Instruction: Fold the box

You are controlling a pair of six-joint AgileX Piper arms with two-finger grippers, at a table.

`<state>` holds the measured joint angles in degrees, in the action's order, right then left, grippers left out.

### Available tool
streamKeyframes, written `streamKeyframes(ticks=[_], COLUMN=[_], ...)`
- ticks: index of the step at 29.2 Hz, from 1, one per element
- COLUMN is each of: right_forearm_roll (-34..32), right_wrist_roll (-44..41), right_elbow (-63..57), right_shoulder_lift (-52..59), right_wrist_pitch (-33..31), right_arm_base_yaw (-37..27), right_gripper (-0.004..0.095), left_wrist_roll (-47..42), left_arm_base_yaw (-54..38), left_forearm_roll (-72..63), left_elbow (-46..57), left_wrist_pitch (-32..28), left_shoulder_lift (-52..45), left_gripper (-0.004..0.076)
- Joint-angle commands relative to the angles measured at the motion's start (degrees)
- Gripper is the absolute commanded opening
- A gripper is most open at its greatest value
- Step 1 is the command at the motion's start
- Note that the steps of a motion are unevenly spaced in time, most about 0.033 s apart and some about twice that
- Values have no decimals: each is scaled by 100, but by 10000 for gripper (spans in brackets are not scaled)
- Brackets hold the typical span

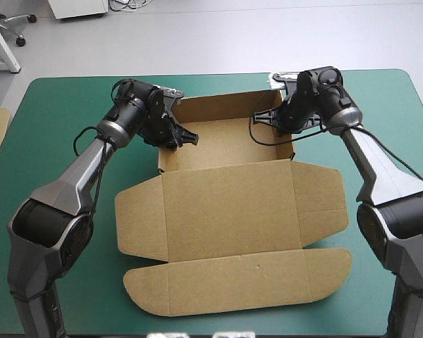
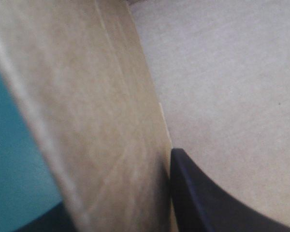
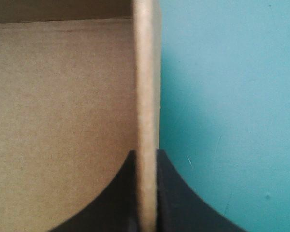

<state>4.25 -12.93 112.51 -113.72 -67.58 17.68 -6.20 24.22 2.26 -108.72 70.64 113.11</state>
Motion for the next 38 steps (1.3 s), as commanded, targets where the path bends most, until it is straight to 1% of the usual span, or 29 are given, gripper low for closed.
streamKeyframes(ticks=[1,2,4,5,6,14,17,20,24,30,35,38], right_forearm_roll=[120,120,118,107,122,88,88,109,-82,-133,-147,-152], right_wrist_roll=[-141,-141,-158,-158,-158,-98,87,126,227,360,429,443], right_elbow=[183,183,183,183,183,193,218,218,218,207,207,207], right_shoulder_lift=[333,333,324,324,324,125,22,-11,-11,-81,-221,-310], right_wrist_pitch=[278,278,302,302,302,-101,-394,-394,-394,-394,-394,-394], right_arm_base_yaw=[-41,-58,-68,-68,-68,-68,-68,-56,-56,-56,-56,-48], right_gripper=[-18,-18,-18,-18,-18,-15,-12,-12,-12,-12,-12,-12], left_wrist_roll=[-69,-69,-69,-26,5,5,-6,-20,-87,-176,-176,-186], left_arm_base_yaw=[65,74,86,86,86,86,86,86,12,-178,-401,-513], left_forearm_roll=[355,477,503,568,605,783,693,623,563,522,56,-6], left_elbow=[-163,-163,-163,-163,-163,-163,-163,-163,-163,-163,-163,-163], left_wrist_pitch=[-187,-195,-221,-221,-235,-187,-187,-122,-133,-133,-283,-326], left_shoulder_lift=[-309,-309,-286,-260,-236,56,144,206,249,360,446,498], left_gripper=[153,111,55,8,-13,-14,-14,-14,-14,-14,-14,-14])
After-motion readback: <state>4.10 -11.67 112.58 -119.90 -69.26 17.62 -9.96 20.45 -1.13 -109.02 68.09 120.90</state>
